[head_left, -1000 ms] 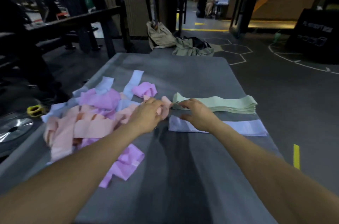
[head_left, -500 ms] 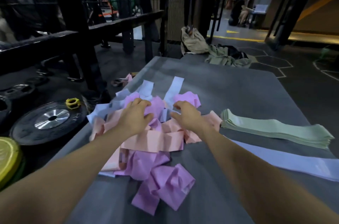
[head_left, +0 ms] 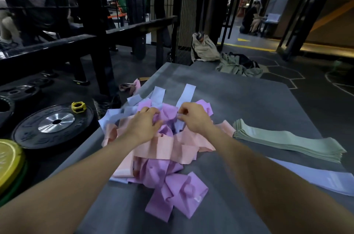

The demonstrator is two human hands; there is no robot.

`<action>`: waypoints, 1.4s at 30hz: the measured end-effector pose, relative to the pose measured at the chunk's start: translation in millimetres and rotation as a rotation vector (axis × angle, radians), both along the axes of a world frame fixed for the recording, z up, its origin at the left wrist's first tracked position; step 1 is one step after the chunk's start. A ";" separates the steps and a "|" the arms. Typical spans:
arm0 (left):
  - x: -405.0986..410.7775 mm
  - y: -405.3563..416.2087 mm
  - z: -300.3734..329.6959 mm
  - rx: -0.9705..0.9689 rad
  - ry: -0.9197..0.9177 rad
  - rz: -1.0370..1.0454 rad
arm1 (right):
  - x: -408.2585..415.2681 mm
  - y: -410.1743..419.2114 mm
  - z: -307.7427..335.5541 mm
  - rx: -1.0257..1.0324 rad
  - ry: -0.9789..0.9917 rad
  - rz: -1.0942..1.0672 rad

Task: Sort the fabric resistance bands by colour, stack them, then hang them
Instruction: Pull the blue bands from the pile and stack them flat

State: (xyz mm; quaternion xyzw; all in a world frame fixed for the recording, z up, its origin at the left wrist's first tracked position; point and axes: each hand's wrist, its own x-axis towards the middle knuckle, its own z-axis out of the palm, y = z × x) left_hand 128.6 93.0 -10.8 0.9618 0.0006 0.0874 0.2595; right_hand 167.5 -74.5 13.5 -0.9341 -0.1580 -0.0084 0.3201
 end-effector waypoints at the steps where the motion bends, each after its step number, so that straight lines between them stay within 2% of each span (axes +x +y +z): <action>1: -2.1 -1.9 4.9 -0.003 -0.010 0.002 | -2.7 -0.8 9.4 0.005 -0.026 0.008; 9: -17.4 -10.0 49.9 -0.070 -0.074 -0.017 | -39.4 -3.5 81.2 0.157 -0.229 0.039; 15: -41.1 -10.1 80.0 -0.105 -0.119 0.020 | -61.4 -4.2 118.6 0.235 -0.250 0.010; 19: -54.9 -10.1 86.2 -0.155 -0.150 0.009 | -80.1 -8.8 121.2 0.222 -0.247 -0.013; 24: -78.4 -26.6 91.3 -0.159 -0.091 -0.065 | -105.8 -25.2 112.0 0.173 -0.216 -0.014; 30: -93.9 -33.5 83.7 -0.181 -0.082 0.116 | -134.8 -49.9 102.7 0.158 -0.180 -0.047; 34: -100.7 -30.7 78.0 -0.070 -0.045 0.204 | -147.0 -73.1 104.2 0.177 -0.198 -0.098; 37: -108.0 -46.9 83.1 -0.010 -0.049 0.084 | -152.6 -86.9 108.1 0.192 -0.200 -0.129; 40: -113.9 -74.6 91.8 -0.136 -0.116 -0.095 | -156.5 -98.6 110.7 0.204 -0.195 -0.144; 42: -117.9 -93.6 97.0 -0.290 -0.118 -0.228 | -161.0 -108.2 112.7 0.219 -0.191 -0.130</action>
